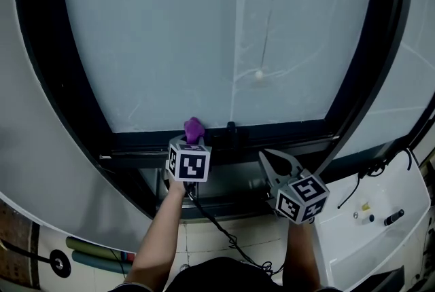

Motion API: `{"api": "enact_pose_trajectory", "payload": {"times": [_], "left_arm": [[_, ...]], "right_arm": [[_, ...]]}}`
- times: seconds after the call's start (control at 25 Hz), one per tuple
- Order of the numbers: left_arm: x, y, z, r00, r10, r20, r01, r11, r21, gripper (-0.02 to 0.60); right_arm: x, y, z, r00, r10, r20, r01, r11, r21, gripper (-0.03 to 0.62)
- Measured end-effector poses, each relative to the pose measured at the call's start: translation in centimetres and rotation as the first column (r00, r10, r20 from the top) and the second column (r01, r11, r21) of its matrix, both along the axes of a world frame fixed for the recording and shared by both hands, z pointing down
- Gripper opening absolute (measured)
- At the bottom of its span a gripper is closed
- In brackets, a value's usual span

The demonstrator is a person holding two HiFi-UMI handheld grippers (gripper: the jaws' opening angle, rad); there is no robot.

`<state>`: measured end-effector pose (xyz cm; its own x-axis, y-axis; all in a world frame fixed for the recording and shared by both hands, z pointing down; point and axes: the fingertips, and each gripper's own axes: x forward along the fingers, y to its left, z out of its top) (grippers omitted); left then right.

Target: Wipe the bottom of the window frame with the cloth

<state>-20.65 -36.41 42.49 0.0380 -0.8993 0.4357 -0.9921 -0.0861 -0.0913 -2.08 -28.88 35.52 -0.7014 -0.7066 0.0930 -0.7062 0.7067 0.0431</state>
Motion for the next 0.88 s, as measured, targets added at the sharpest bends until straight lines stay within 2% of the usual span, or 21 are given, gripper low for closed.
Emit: {"api": "enact_pose_trajectory", "payload": {"times": [0.36,0.88], "left_arm": [[-7.4,2.2,0.1,0.993,-0.115,0.028,0.115,0.993,-0.011,0.101],[-19.1,5.4,0.3,0.959,-0.279,0.057,0.280,0.960,-0.023,0.101]], "right_arm": [[-4.8,0.6,0.1,0.997,-0.082,0.008,0.082,0.997,0.002,0.000],[-11.7,1.8,-0.1,0.985,-0.174,0.023,0.173,0.985,0.016,0.000]]}}
